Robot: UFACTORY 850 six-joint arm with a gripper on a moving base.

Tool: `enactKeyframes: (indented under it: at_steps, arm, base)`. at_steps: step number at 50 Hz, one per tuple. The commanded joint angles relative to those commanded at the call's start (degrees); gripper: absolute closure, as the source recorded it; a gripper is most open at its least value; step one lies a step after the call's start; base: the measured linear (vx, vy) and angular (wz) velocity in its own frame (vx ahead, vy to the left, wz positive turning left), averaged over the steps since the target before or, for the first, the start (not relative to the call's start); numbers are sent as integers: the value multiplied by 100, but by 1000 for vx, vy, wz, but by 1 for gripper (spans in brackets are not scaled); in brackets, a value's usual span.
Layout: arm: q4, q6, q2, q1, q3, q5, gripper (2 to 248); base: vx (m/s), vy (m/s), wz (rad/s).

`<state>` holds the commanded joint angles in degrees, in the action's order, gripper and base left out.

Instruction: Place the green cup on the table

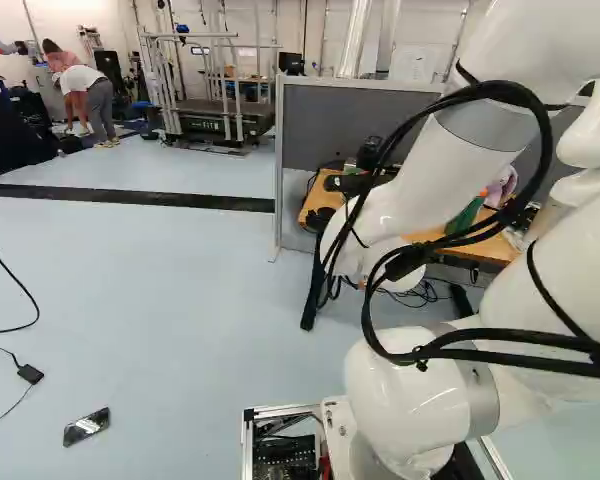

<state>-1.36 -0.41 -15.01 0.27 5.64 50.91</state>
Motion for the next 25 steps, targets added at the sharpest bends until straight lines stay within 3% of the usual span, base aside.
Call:
enactKeyframes:
  at_steps: [25]
  arm:
    - [136,41,-99,-27,-64,-91,3]
  base:
    - [0,0,0]
